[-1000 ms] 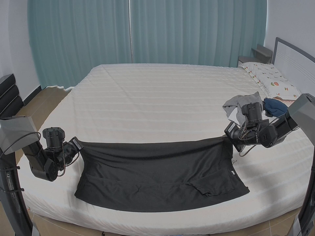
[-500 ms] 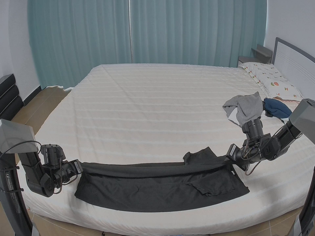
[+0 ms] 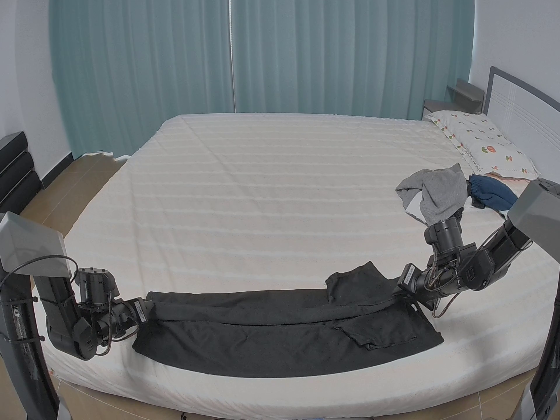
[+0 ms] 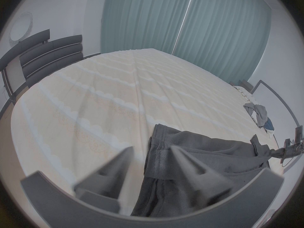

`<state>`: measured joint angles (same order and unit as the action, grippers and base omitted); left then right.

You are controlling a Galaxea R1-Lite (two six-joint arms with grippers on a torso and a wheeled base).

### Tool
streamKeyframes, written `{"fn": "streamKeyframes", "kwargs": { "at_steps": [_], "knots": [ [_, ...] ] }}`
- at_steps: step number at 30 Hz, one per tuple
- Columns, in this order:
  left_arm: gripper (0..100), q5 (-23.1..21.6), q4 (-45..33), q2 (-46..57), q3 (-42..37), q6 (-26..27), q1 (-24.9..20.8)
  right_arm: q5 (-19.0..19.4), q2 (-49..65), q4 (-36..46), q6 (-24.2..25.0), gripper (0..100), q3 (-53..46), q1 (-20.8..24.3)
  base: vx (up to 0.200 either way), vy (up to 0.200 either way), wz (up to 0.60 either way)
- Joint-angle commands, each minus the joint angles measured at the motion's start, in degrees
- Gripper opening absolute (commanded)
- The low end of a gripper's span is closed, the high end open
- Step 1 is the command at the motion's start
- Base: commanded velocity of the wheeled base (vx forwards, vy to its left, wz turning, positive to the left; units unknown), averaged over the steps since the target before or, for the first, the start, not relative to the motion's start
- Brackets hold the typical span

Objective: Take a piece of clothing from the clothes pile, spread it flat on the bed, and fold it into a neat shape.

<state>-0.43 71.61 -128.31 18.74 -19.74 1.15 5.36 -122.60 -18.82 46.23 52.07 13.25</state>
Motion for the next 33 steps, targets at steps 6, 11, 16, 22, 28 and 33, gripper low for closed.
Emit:
{"fn": "streamKeyframes", "kwargs": {
  "at_steps": [6, 11, 16, 22, 28, 33],
  "knots": [
    [100, -0.1, 0.0, 3.9, 1.5, -2.0, 2.5, 0.8, 5.6, 0.5, 0.2, 100, 1.8, -3.9, 0.0, 0.0, 0.0],
    [100, -0.2, -2.1, 4.6, 7.6, -9.5, 3.0, 3.9, 4.2, -0.2, 0.3, 100, 2.6, -6.1, 0.0, 0.0, 0.0],
    [100, -3.2, -10.9, 4.9, 13.4, -15.2, 2.5, 7.1, 2.7, -0.2, 0.4, 100, 2.3, -6.2, 0.0, 0.0, 0.0],
    [100, -7.4, -21.4, 4.7, 18.4, -22.5, 2.5, 9.0, 2.7, -0.3, 0.5, 100, 0.8, -6.2, 0.0, 0.0, 0.0],
    [100, -7.5, -21.9, 5.0, 16.4, -26.1, 2.2, 10.4, 3.4, -4.3, 3.3, 100, -3.1, -6.2, 0.0, 0.0, 0.0],
    [100, -7.8, -20.8, 5.9, 16.5, -29.0, 1.6, 10.6, 3.0, -13.3, 3.6, 100, -9.6, -6.7, 0.0, 0.0, 0.0]
  ]
}}
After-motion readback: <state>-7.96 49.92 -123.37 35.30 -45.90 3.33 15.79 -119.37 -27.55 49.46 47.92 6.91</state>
